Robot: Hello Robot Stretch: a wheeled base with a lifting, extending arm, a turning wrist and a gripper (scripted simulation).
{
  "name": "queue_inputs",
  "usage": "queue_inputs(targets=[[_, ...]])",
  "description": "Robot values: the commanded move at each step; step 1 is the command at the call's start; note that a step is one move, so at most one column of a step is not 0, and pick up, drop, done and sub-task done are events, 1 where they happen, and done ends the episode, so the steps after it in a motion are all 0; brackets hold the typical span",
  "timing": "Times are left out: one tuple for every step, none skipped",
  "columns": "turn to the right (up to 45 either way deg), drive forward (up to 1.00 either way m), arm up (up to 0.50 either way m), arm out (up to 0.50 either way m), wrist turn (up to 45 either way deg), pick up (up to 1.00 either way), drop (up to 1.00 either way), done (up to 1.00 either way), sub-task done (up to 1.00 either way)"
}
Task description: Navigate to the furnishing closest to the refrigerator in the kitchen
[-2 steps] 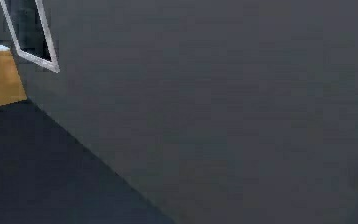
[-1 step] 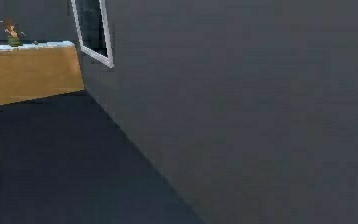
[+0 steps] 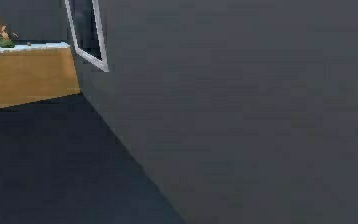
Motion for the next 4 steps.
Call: queue_inputs(targets=[[-45.0,0.0,0.0,0.0,0.0,0.0,0.0,0.0,0.0],[-45.0,0.0,0.0,0.0,0.0,0.0,0.0,0.0,0.0],[-45.0,0.0,0.0,0.0,0.0,0.0,0.0,0.0,0.0],[-45.0,0.0,0.0,0.0,0.0,0.0,0.0,0.0,0.0]])
